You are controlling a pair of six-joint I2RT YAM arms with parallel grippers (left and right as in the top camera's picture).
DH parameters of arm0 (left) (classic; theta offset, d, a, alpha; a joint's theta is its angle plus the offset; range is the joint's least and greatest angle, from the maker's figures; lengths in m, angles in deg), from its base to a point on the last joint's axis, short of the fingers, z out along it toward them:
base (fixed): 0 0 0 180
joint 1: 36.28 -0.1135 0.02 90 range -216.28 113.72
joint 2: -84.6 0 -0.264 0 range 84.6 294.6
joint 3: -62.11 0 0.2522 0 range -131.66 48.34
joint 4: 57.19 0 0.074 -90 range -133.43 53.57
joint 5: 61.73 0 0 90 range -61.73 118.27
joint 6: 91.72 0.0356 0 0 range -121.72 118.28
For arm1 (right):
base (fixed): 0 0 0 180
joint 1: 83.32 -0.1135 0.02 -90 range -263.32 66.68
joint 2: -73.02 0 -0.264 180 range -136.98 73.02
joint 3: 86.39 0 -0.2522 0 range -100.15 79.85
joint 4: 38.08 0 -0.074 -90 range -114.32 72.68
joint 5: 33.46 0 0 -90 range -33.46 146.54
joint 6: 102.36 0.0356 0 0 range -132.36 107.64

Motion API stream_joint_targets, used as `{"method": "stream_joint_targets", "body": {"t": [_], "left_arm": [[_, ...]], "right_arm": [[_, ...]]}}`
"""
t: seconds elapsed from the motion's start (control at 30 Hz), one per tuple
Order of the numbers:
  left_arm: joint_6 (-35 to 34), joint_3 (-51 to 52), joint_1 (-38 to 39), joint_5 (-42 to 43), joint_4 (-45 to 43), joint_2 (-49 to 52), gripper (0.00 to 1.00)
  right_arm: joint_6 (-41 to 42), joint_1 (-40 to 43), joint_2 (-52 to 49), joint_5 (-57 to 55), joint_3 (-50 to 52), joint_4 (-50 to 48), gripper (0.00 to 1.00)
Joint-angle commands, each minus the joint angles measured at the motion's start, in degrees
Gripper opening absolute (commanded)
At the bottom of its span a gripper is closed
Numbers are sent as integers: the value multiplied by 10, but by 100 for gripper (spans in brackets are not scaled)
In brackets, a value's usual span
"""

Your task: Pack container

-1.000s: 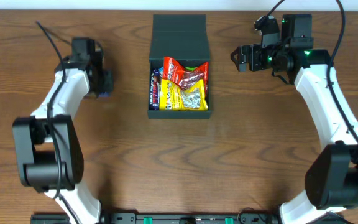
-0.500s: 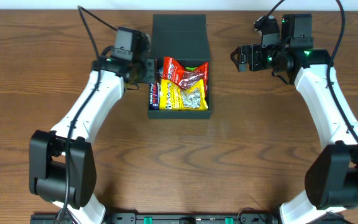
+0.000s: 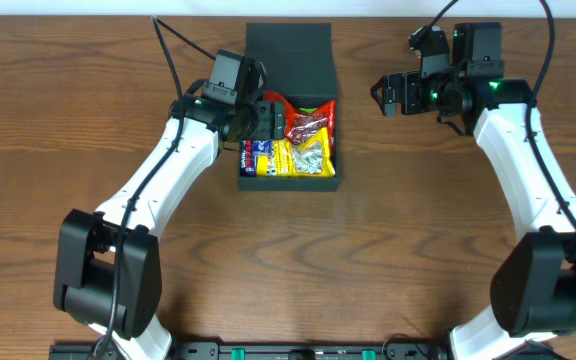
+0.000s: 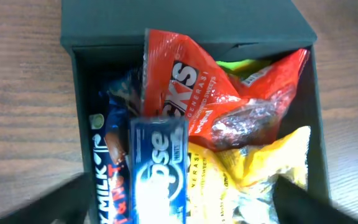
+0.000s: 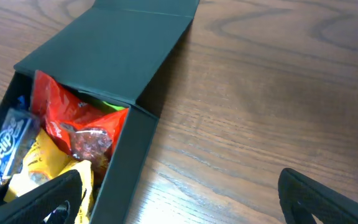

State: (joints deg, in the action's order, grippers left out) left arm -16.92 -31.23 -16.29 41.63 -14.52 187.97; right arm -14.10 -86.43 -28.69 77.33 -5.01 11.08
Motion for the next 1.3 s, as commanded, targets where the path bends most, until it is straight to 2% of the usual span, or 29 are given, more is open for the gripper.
{"method": "stream_joint_targets", "body": {"t": [0.0, 0.2, 0.3, 0.33, 0.37, 0.43, 0.47, 0.5, 0.53, 0.6, 0.77, 0.87, 1.03, 1.13, 1.27], "left_arm": [[3, -4, -2, 2, -8, -3, 95], [79, -4, -2, -5, -40, -3, 95], [80, -4, -2, -38, -64, -3, 96], [80, -4, -4, -51, -69, -3, 100], [80, -4, -7, -67, -74, -3, 89], [80, -4, -18, -83, -81, -3, 73], [79, -4, -26, -85, -86, -3, 61], [79, -4, -37, -84, -93, -3, 38], [76, -4, -45, -84, -98, -3, 28], [70, -4, -65, -81, -116, -3, 6], [52, -4, -123, -40, -173, -2, 6], [12, -4, -153, -33, -186, 6, 6], [-44, -31, -194, 49, -193, 75, 6], [-59, -85, -196, 87, -169, 134, 5], [-59, -210, -196, 112, -75, 232, 5]], "right_arm": [[-7, 5, 10, 5, -6, 2, 99], [-5, -1, 10, 21, -6, 1, 99], [-5, -3, 10, 21, -6, 1, 99], [-5, -3, 10, 21, -6, 1, 99], [-5, -3, 10, 21, -6, 1, 95], [-5, -3, 10, 17, -6, -1, 74], [-5, -3, 10, 17, -6, -2, 50], [-5, -3, 10, 17, -6, -5, 31], [-5, -3, 9, 17, -6, -9, 19], [-4, -3, 5, 17, -6, -19, 2], [90, -3, -25, 6, -6, -68, 2], [152, -4, -58, 7, -6, -92, 2], [216, -15, -136, 57, -6, -144, 2], [245, -16, -160, 67, -6, -176, 1], [285, -19, -184, 85, -7, -233, 2]]}}
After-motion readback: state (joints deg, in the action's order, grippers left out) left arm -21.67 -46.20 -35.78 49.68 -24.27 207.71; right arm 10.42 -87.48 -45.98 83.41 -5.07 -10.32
